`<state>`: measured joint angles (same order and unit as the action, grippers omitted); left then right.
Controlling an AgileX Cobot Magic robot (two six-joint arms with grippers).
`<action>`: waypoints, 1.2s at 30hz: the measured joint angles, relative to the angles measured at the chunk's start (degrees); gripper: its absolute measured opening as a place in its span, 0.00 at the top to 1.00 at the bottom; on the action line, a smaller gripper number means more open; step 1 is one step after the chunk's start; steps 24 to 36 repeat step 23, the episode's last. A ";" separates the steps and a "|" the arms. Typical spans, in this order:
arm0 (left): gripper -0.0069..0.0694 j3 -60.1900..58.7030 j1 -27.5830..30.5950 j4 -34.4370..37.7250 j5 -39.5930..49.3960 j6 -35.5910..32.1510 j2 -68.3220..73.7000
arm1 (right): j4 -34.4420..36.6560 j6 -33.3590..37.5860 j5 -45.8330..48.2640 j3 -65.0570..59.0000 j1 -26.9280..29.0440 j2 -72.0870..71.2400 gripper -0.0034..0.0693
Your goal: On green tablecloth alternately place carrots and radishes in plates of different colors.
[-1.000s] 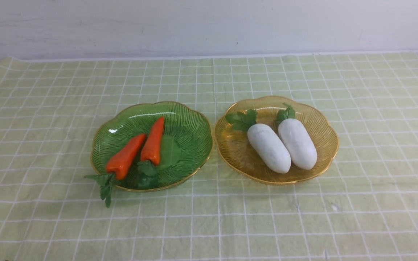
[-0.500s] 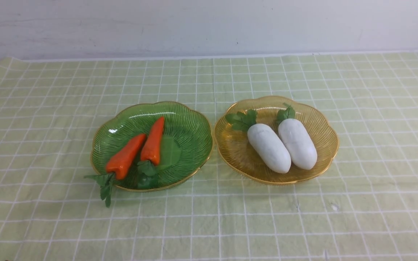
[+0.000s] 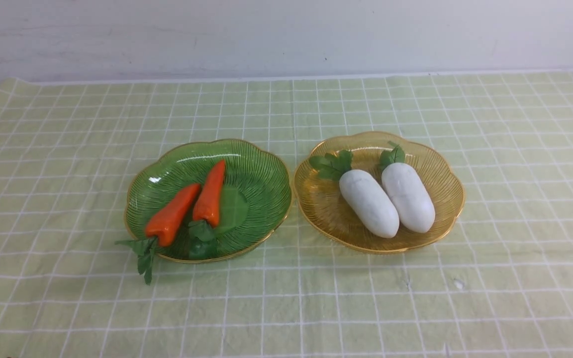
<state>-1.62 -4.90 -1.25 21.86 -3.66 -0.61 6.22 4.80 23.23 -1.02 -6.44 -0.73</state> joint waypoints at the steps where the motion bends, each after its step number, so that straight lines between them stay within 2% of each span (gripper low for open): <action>1: 0.92 0.00 0.00 0.00 0.00 0.00 0.00 | 0.00 -0.41 0.00 0.00 0.00 0.00 0.89; 36: 0.92 0.00 0.00 0.00 0.00 0.00 0.00 | 0.00 -1.34 0.00 0.00 0.00 0.00 0.89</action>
